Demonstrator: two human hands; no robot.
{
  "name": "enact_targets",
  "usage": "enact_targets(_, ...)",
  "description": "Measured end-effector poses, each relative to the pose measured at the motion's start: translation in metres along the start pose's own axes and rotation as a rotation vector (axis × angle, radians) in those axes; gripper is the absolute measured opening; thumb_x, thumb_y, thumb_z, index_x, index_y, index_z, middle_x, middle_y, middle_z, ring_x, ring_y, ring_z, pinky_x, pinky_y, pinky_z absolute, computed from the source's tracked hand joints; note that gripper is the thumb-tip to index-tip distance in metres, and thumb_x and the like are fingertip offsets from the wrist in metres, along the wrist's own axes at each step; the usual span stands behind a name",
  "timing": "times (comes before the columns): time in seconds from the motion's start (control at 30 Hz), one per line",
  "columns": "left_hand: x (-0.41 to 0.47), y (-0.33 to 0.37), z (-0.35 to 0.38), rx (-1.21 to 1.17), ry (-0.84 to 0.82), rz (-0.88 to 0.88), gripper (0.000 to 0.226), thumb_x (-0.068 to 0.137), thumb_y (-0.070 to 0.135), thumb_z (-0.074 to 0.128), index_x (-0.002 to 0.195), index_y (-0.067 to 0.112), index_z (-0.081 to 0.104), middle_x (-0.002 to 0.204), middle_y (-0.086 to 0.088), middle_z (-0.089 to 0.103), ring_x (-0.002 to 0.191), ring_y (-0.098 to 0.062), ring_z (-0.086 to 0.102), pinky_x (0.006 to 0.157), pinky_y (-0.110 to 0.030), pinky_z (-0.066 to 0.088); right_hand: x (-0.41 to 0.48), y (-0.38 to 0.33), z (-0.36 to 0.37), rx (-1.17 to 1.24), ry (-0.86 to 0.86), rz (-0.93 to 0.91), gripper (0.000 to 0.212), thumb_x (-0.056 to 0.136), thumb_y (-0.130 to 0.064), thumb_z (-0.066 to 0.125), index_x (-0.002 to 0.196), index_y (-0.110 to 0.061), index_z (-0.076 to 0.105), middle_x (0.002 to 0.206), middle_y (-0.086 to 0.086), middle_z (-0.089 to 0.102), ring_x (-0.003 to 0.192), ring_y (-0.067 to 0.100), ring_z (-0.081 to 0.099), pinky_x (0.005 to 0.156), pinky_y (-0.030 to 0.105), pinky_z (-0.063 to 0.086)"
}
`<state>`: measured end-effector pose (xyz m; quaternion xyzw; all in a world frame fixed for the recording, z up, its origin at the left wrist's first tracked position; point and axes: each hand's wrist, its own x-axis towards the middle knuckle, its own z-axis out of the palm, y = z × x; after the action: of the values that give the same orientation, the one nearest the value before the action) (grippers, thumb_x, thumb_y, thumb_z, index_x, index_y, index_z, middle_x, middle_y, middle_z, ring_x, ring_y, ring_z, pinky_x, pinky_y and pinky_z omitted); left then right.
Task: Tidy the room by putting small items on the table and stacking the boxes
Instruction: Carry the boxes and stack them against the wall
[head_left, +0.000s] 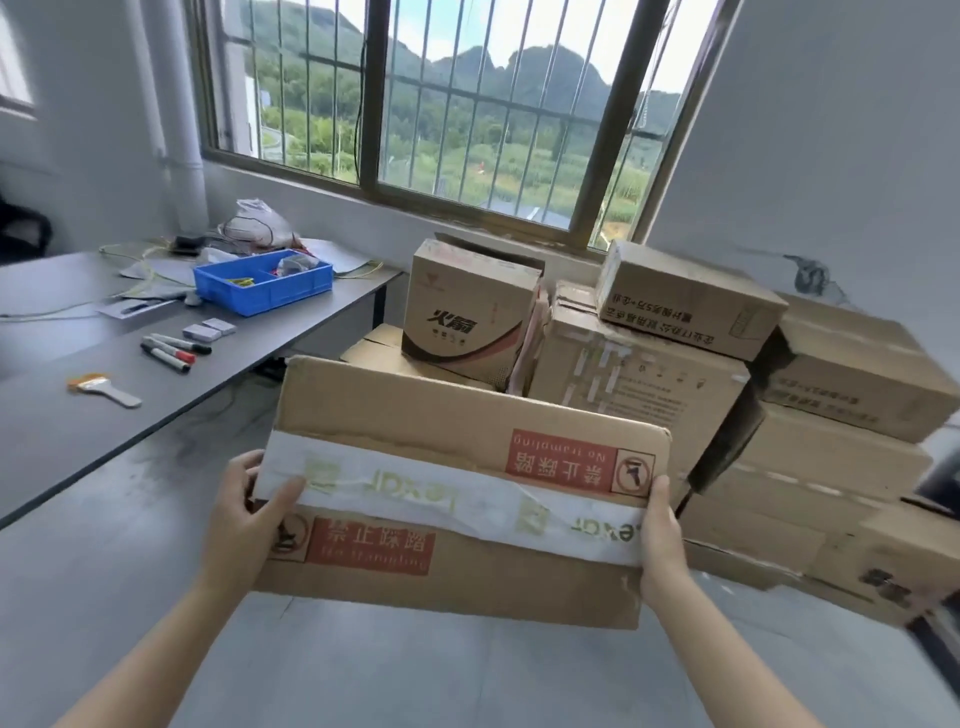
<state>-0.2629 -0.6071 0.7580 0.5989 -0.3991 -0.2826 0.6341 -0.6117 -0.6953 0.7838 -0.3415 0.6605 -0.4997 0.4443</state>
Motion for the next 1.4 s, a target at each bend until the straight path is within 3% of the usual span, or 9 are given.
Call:
enact_targets(0.2, 0.066, -0.011, 0.014, 0.052, -0.014, 0.088, 0.047, 0.055, 0.06, 0.056, 0.097, 0.041, 0.045, 0.097, 0.011, 0.059, 0.085, -0.006, 0.059, 0.058, -0.013, 0.051, 0.055, -0.007, 0.045, 0.169, 0.139, 0.063, 0.126, 0.034, -0.103, 0.018, 0.119, -0.02, 0.061, 0.116, 0.007, 0.065, 0.108, 0.029, 0.059, 0.1, 0.048, 0.044)
enact_targets(0.4, 0.134, -0.02, 0.048, 0.038, 0.033, 0.133, 0.048, 0.056, 0.057, 0.054, 0.098, 0.038, 0.045, 0.096, 0.006, 0.059, 0.078, 0.001, 0.063, 0.056, -0.008, 0.049, 0.123, -0.045, 0.096, 0.239, 0.104, 0.047, 0.065, 0.093, -0.064, 0.017, 0.114, -0.016, 0.056, 0.108, 0.006, 0.06, 0.095, 0.024, 0.055, 0.087, 0.035, 0.045)
enact_targets(0.6, 0.244, -0.016, 0.093, 0.061, 0.204, 0.211, 0.039, 0.07, 0.056, 0.046, 0.103, 0.035, 0.049, 0.098, -0.007, 0.057, 0.084, -0.022, 0.055, 0.06, -0.006, 0.046, 0.229, -0.082, 0.163, 0.388, 0.057, -0.005, 0.055, 0.095, -0.06, 0.023, 0.089, -0.019, 0.059, 0.094, 0.003, 0.064, 0.081, 0.019, 0.06, 0.084, 0.036, 0.048)
enact_targets(0.7, 0.308, -0.001, 0.122, 0.136, 0.273, 0.193, 0.037, 0.094, 0.033, 0.042, 0.112, 0.001, 0.05, 0.1, -0.011, 0.048, 0.092, -0.017, 0.043, 0.064, -0.003, 0.038, 0.277, -0.11, 0.192, 0.493, 0.026, -0.028, 0.049, 0.096, -0.057, 0.025, 0.087, -0.022, 0.059, 0.086, -0.002, 0.064, 0.08, 0.016, 0.06, 0.077, 0.031, 0.047)
enact_targets(0.93, 0.408, 0.015, 0.184, 0.138, 0.265, 0.013, 0.048, 0.103, 0.037, 0.021, 0.13, 0.008, 0.048, 0.127, -0.008, 0.049, 0.113, -0.023, 0.045, 0.081, -0.027, 0.028, 0.362, -0.162, 0.228, 0.399, 0.108, -0.285, 0.053, 0.094, -0.052, 0.028, 0.063, -0.021, 0.058, 0.057, -0.009, 0.065, 0.071, 0.02, 0.06, 0.07, 0.035, 0.047)
enact_targets(1.07, 0.475, 0.021, 0.217, -0.077, 0.177, -0.071, 0.054, 0.1, 0.045, 0.022, 0.14, 0.013, 0.038, 0.123, -0.003, 0.049, 0.109, -0.017, 0.045, 0.085, -0.034, 0.04, 0.406, -0.193, 0.248, 0.441, 0.164, -0.304, 0.039, 0.089, -0.057, 0.027, 0.078, -0.033, 0.056, 0.08, -0.01, 0.068, 0.088, 0.024, 0.062, 0.081, 0.039, 0.047)
enact_targets(1.13, 0.514, 0.023, 0.231, -0.168, 0.159, -0.09, 0.053, 0.098, 0.049, 0.024, 0.139, 0.018, 0.038, 0.118, 0.003, 0.048, 0.113, -0.017, 0.048, 0.091, -0.036, 0.038, 0.421, -0.214, 0.264, 0.469, 0.211, -0.332, 0.026, 0.087, -0.056, 0.028, 0.085, -0.039, 0.048, 0.098, -0.003, 0.064, 0.094, 0.023, 0.059, 0.086, 0.04, 0.046)
enact_targets(1.23, 0.581, 0.026, 0.252, -0.272, 0.121, -0.073, 0.047, 0.097, 0.053, 0.025, 0.13, 0.024, 0.044, 0.122, 0.006, 0.051, 0.107, -0.013, 0.051, 0.096, -0.038, 0.036, 0.452, -0.245, 0.293, 0.737, 0.216, -0.363, 0.032, 0.097, -0.032, 0.036, 0.07, -0.021, 0.047, 0.063, -0.013, 0.063, 0.068, 0.01, 0.059, 0.071, 0.028, 0.047)
enact_targets(1.4, 0.688, 0.028, 0.291, -0.374, -0.01, -0.029, 0.047, 0.097, 0.052, 0.023, 0.088, 0.032, 0.064, 0.093, 0.019, 0.068, 0.067, 0.004, 0.063, 0.069, -0.024, 0.043, 0.513, -0.283, 0.342, 0.769, 0.312, -0.49, 0.033, 0.098, -0.025, 0.036, 0.07, -0.019, 0.053, 0.061, -0.012, 0.062, 0.057, 0.003, 0.058, 0.058, 0.019, 0.048)
